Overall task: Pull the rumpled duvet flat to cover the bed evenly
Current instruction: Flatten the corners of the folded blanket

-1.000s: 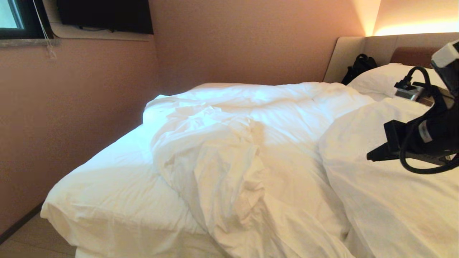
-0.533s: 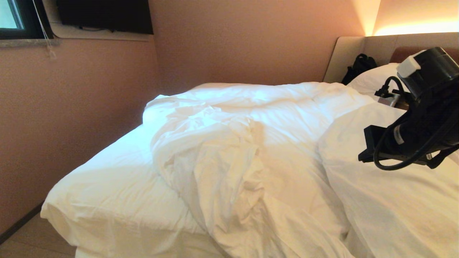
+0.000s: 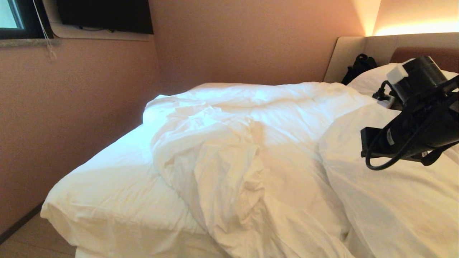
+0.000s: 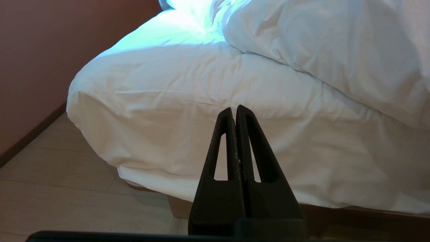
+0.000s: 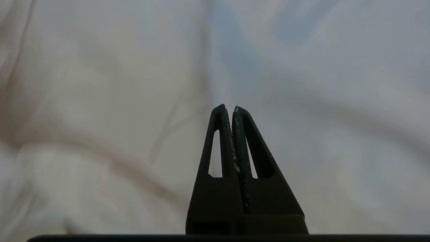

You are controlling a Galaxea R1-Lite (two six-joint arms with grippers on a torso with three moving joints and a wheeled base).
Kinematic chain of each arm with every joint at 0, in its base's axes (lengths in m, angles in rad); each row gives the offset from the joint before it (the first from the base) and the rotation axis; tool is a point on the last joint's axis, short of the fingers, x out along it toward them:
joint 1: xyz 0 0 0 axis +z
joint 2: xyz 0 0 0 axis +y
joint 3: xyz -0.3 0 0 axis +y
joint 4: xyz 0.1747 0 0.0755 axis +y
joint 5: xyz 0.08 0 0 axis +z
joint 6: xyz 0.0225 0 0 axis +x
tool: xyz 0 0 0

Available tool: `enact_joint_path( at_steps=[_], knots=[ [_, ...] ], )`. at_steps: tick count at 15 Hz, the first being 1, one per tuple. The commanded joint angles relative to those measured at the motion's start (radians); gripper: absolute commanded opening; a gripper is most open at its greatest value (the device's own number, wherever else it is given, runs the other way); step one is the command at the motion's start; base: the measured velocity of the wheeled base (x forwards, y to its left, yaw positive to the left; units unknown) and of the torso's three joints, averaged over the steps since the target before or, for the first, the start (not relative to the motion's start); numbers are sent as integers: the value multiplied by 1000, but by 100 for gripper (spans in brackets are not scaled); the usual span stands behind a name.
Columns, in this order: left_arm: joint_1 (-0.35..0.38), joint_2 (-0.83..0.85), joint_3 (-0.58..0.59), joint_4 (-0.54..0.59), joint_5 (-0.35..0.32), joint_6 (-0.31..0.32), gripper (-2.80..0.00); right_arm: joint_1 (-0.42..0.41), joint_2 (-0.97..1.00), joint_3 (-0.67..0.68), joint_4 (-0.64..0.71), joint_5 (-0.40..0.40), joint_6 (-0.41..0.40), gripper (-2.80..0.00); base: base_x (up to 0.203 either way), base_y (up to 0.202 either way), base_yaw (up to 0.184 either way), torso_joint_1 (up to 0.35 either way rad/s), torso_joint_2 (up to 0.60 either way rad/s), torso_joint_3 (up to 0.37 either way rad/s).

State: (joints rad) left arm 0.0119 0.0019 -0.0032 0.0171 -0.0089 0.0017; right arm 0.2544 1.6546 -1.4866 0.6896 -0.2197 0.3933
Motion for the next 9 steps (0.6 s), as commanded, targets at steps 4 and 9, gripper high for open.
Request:
enact_joint_path(
  at_steps=[4,9],
  knots=[
    [0,0,0,0,0,0,-280,-117,-21,-8,-213,-92,0,-280,0,0,0,0,0,0],
    [0,0,0,0,0,0,-280,-267,-158,25,-184,-24,-67,-280,0,0,0,0,0,0]
  ],
)
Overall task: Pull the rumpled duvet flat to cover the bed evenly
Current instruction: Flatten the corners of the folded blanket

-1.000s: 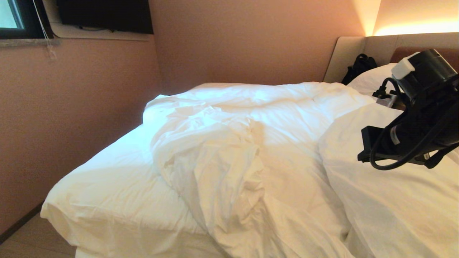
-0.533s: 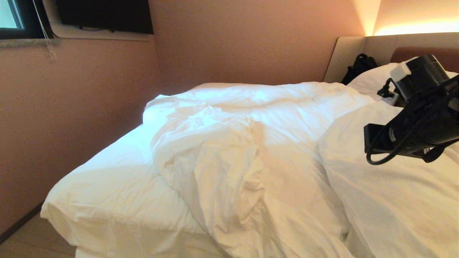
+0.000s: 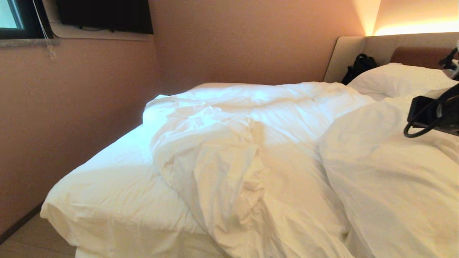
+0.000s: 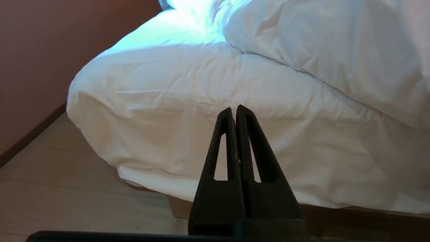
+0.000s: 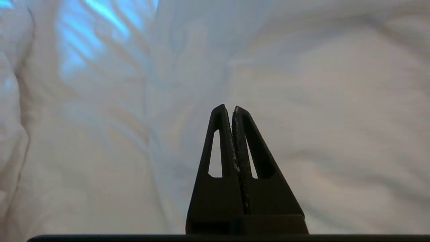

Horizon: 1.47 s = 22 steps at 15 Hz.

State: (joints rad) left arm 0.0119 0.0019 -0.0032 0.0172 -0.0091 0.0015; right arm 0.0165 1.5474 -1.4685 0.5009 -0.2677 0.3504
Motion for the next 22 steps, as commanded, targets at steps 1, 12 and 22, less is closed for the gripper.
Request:
enact_joint_path(
  at_steps=[1,12,22],
  knots=[
    [0,0,0,0,0,0,-280,-68,-73,13,6,45,-48,-280,0,0,0,0,0,0],
    [0,0,0,0,0,0,-280,-497,-110,69,5,814,-439,-280,0,0,0,0,0,0],
    [0,0,0,0,0,0,-280,-639,50,87,-4,906,-507,-280,0,0,0,0,0,0]
  ],
)
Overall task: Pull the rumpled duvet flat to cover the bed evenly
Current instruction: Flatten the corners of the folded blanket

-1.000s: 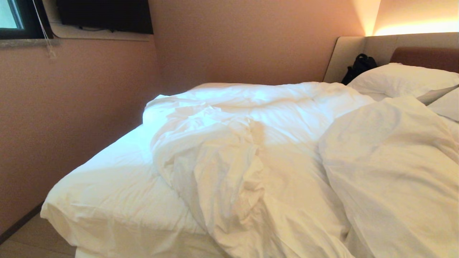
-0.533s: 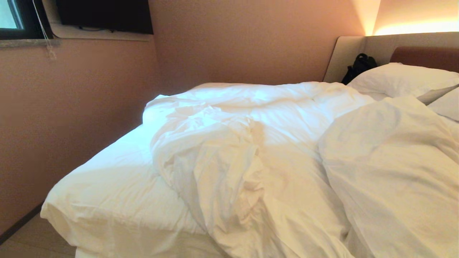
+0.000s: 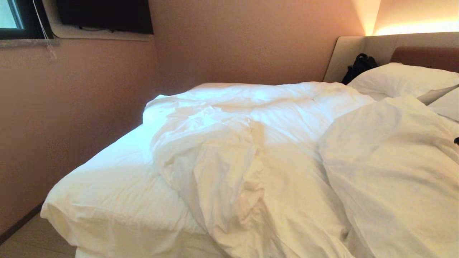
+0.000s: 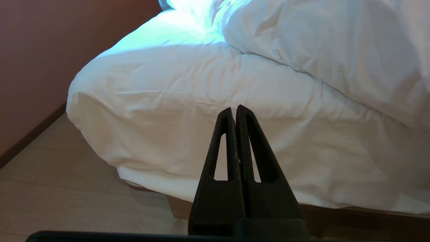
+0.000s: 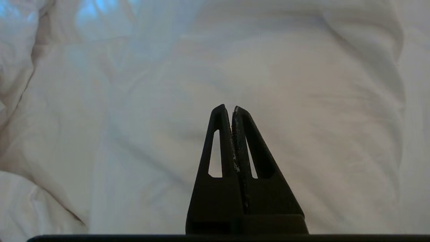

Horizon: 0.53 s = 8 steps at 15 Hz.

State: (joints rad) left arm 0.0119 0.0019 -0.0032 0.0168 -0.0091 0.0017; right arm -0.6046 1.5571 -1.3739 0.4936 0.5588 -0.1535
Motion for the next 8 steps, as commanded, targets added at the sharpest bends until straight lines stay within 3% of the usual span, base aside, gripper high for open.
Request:
enact_joint_path(
  at_steps=[1,8],
  knots=[
    [0,0,0,0,0,0,-280,-56,59,-17,3,100,-10,-280,0,0,0,0,0,0],
    [0,0,0,0,0,0,-280,-187,150,-43,3,256,-126,-280,0,0,0,0,0,0]
  ],
)
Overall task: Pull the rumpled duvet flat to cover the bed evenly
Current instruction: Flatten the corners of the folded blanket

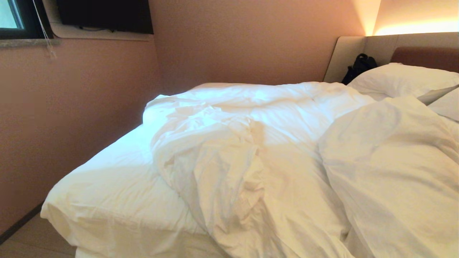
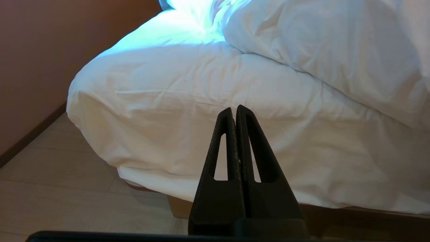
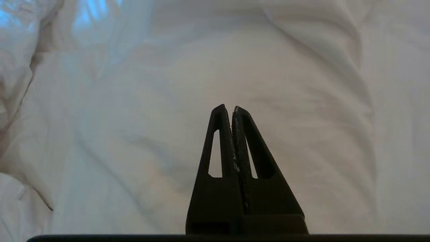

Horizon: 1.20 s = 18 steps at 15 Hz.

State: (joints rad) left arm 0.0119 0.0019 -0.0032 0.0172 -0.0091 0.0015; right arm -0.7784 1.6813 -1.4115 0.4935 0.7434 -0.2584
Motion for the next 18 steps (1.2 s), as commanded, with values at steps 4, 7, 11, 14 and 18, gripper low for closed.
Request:
enact_joint_path(
  at_steps=[4,7,11,14,18],
  knots=[
    [0,0,0,0,0,0,-280,-50,87,-20,3,122,-90,-280,0,0,0,0,0,0],
    [0,0,0,1,0,0,-280,-86,162,-55,5,123,-118,-280,0,0,0,0,0,0],
    [0,0,0,0,0,0,-280,-103,210,-89,6,122,-122,-280,0,0,0,0,0,0],
    [0,0,0,1,0,0,-280,-105,250,-104,5,123,-123,-280,0,0,0,0,0,0],
    [0,0,0,0,0,0,-280,-103,262,-121,14,123,-122,-280,0,0,0,0,0,0]
  ],
)
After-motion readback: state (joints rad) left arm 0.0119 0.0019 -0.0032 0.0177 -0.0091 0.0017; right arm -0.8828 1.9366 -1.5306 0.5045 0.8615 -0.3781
